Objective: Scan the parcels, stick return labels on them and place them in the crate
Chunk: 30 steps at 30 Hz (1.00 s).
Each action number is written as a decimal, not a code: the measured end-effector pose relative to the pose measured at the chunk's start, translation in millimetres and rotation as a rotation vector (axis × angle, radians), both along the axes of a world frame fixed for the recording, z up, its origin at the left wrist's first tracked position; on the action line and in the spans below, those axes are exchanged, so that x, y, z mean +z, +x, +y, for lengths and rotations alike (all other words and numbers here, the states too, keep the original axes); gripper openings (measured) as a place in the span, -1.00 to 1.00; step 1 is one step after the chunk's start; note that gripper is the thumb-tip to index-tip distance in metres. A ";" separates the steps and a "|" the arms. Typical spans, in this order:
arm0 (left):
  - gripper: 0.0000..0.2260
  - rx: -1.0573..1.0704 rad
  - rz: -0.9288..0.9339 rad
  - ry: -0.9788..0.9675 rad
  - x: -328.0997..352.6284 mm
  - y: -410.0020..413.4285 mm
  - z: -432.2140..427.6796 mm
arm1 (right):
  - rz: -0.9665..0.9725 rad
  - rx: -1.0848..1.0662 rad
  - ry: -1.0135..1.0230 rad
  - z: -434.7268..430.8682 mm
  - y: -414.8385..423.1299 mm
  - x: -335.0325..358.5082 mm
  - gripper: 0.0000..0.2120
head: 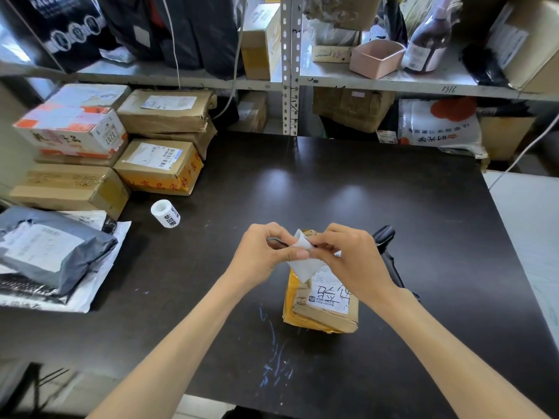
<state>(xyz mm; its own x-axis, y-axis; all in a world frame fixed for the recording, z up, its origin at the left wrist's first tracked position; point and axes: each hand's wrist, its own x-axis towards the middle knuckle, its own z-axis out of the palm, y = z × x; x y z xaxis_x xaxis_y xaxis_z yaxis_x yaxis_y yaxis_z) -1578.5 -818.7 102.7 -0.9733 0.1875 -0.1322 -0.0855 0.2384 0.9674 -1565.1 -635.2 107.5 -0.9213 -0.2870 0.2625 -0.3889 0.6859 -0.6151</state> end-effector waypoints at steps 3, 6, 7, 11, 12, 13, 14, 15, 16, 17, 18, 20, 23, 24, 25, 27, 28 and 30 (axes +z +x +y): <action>-0.80 -0.009 0.011 -0.011 -0.3 0.0 -2.7 | -0.036 0.063 0.012 4.4 -3.1 2.2 -0.85; -0.81 -0.016 0.031 -0.024 0.5 0.5 -5.0 | -0.048 0.125 0.129 4.2 -1.4 5.6 -0.79; -0.80 -0.022 0.033 -0.024 0.5 1.2 -5.9 | -0.065 0.137 0.165 3.8 -0.8 7.9 -0.77; -0.83 -0.046 0.000 0.024 0.8 5.1 -6.7 | -0.116 0.176 0.197 1.7 -2.2 15.4 -0.68; -0.85 -0.057 -0.006 0.039 1.0 6.2 -6.0 | -0.123 0.189 0.250 -0.6 -2.5 14.9 -0.67; -0.88 -0.068 -0.007 0.048 1.4 6.9 -5.4 | -0.126 0.194 0.288 -3.2 -2.7 13.7 -0.68; -0.89 -0.072 -0.004 0.054 1.8 7.3 -5.1 | -0.124 0.189 0.293 -4.6 -2.9 11.8 -0.70; -0.88 -0.066 0.000 0.061 2.3 7.3 -5.2 | -0.121 0.180 0.257 -4.9 -3.0 10.5 -0.74; -0.86 -0.055 0.004 0.060 2.5 6.9 -5.8 | -0.125 0.171 0.193 -4.6 -2.9 9.2 -0.78; -0.85 -0.048 0.010 0.051 2.7 6.4 -6.5 | -0.134 0.159 0.122 -3.8 -3.1 8.0 -0.82; -0.84 -0.047 0.018 0.038 2.4 5.4 -7.0 | -0.149 0.147 0.059 -2.9 -3.5 6.8 -0.85; -0.82 -0.053 0.032 0.022 1.8 3.7 -7.5 | -0.198 0.124 -0.059 -2.0 -4.6 4.6 -0.91; -0.84 -0.069 0.054 0.002 2.2 3.1 -7.4 | -0.334 0.107 -0.257 -1.2 -6.7 1.6 -0.93; -0.84 -0.075 0.056 -0.002 2.3 3.5 -7.8 | -0.375 0.112 -0.315 -0.3 -7.1 1.5 -0.93; -0.84 -0.082 0.058 -0.005 2.6 4.2 -8.3 | -0.408 0.119 -0.370 0.5 -7.1 1.9 -0.90; -0.84 -0.099 0.058 -0.014 3.0 5.2 -9.0 | -0.447 0.130 -0.446 2.6 -7.1 2.1 -0.87; -0.84 -0.106 0.055 -0.016 3.5 5.5 -8.9 | -0.457 0.135 -0.457 3.2 -7.0 2.2 -0.88; -0.85 -0.122 0.045 -0.017 4.3 5.8 -8.7 | -0.467 0.146 -0.441 2.4 -7.1 2.4 -0.90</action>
<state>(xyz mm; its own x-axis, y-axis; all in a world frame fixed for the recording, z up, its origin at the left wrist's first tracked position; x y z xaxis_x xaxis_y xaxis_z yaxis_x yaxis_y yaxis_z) -1572.7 -827.4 107.0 -0.9484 0.3030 -0.0930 -0.0115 0.2604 0.9654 -1572.2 -632.8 109.9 -0.9268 -0.3741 -0.0337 -0.0829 0.2912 -0.9531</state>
